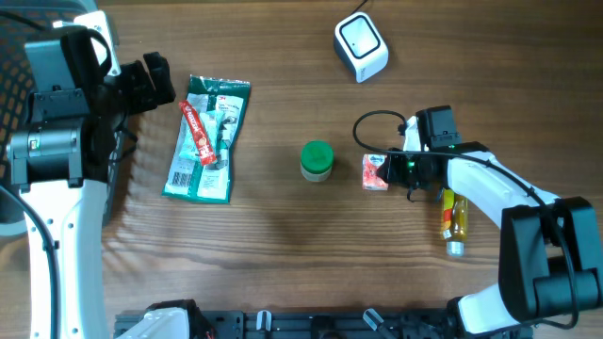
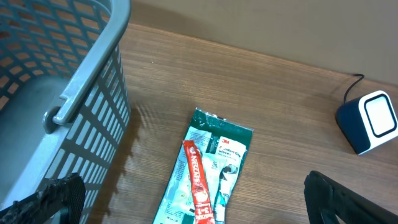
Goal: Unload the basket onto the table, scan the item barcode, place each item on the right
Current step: 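Lift the Kleenex pack with the right gripper up to the scanner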
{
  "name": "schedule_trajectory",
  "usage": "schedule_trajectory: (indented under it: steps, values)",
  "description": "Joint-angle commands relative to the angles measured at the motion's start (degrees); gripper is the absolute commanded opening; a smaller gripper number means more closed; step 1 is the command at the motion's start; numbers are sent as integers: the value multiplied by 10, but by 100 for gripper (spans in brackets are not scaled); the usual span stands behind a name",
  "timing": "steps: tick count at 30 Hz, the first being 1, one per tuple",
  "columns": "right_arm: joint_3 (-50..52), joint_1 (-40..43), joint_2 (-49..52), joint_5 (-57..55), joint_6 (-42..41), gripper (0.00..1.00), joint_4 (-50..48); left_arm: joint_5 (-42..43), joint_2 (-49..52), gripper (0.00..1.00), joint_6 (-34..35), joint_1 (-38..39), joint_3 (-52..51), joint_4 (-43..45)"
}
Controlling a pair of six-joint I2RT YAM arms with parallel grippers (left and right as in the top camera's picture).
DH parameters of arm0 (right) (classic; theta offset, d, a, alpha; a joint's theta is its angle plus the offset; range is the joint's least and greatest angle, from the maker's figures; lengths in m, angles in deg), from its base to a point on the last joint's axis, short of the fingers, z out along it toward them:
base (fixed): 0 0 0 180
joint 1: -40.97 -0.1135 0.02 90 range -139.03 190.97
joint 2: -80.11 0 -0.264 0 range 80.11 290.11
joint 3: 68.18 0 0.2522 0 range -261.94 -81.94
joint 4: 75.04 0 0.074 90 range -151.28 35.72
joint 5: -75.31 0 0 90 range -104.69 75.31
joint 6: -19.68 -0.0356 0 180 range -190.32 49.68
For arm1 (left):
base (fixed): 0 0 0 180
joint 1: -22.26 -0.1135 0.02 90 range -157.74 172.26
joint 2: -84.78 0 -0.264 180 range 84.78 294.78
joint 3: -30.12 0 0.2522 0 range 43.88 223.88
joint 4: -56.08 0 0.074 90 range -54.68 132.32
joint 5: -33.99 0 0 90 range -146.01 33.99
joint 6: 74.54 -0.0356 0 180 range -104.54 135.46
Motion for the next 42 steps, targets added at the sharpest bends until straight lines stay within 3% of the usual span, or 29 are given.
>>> schedule_trajectory:
  steps: [1,8,22,42]
  values:
    - [16,2,6,30,-17,4,-1,-3,1,100,-5,-2,5,1]
    - [-1,2,-45,60,-9,4,11,-3,1,100,-5,-2,5,1]
    - [-1,2,-296,8,3,4,106,-3,1,100,-5,-2,5,1]
    - [-1,2,-299,-4,-2,4,111,-3,1,100,-4,-2,5,1]
